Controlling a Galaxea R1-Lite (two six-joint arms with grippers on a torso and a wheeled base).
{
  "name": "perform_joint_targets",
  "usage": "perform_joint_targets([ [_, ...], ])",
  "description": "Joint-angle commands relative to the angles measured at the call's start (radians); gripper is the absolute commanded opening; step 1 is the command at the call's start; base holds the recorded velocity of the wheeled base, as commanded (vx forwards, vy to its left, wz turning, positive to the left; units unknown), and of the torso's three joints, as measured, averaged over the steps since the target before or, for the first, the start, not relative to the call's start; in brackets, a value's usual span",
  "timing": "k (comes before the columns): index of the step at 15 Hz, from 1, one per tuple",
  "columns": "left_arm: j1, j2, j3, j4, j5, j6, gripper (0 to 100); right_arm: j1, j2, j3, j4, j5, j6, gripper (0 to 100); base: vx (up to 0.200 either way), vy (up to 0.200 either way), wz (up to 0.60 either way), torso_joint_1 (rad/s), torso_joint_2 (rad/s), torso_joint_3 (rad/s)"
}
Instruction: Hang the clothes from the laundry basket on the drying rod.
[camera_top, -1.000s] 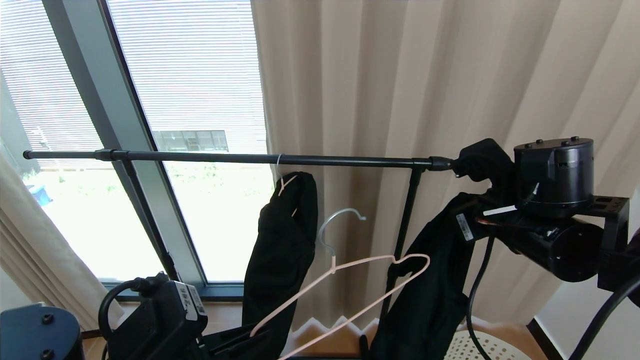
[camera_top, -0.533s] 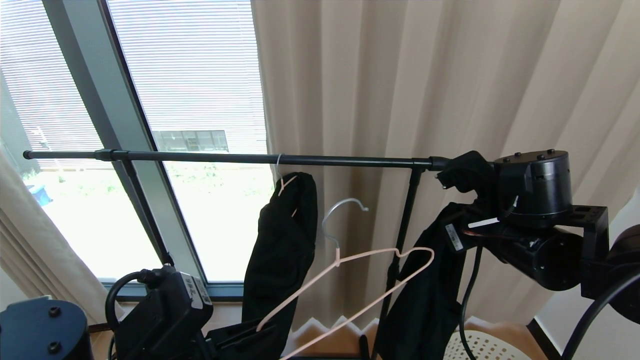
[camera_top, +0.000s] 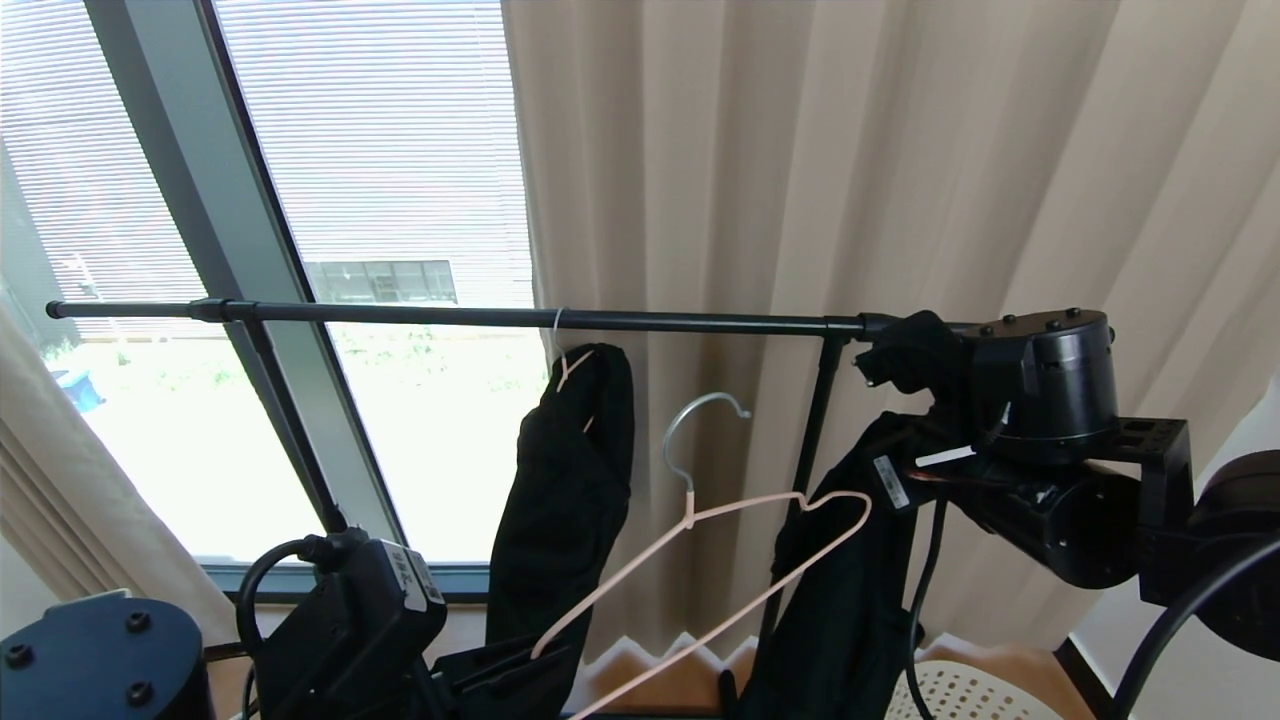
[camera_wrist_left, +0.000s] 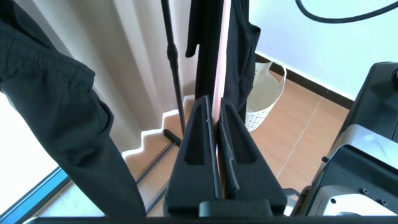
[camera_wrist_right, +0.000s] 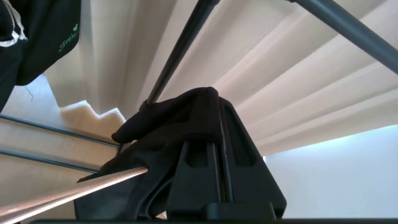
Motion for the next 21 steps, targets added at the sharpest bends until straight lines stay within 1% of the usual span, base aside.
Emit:
perform_joint_targets([
  [1,-0.002,0.007,0.005,0.000,-0.001,0.000,0,-0.003,0.028,-0.007,-0.009,-0.005,0.009,0,0.000,0.000,0.00,0.000,0.00,0.000],
  [4,-0.008,0.005,0.009,0.000,-0.002,0.000,0,-0.003,0.051,-0.009,-0.038,-0.011,0.015,0,0.000,0.000,0.00,0.000,0.00,0.000],
  [6,-0.026,0.007,0.012,0.000,-0.002,0.000,0,-0.003,0.048,-0.011,-0.050,-0.011,0.015,0,0.000,0.000,0.00,0.000,0.00,0.000],
  [12,-0.031,0.001,0.017,0.000,-0.004,0.004,0,-0.014,0.044,-0.023,-0.050,-0.011,0.021,0,0.000,0.000,0.00,0.000,0.00,0.000],
  [14,-0.029,0.001,0.015,-0.002,-0.002,0.003,0,-0.034,0.039,-0.023,-0.050,-0.012,0.021,0,0.000,0.000,0.00,0.000,0.00,0.000],
  [17,-0.028,0.012,-0.001,-0.002,0.001,0.000,0,-0.025,0.033,-0.017,-0.048,-0.011,0.021,0,0.000,0.000,0.00,0.000,0.00,0.000],
  [21,-0.028,0.030,-0.026,-0.003,0.002,-0.037,0,-0.005,0.034,-0.014,-0.048,-0.011,0.027,0,0.000,0.000,0.00,0.000,0.00,0.000],
])
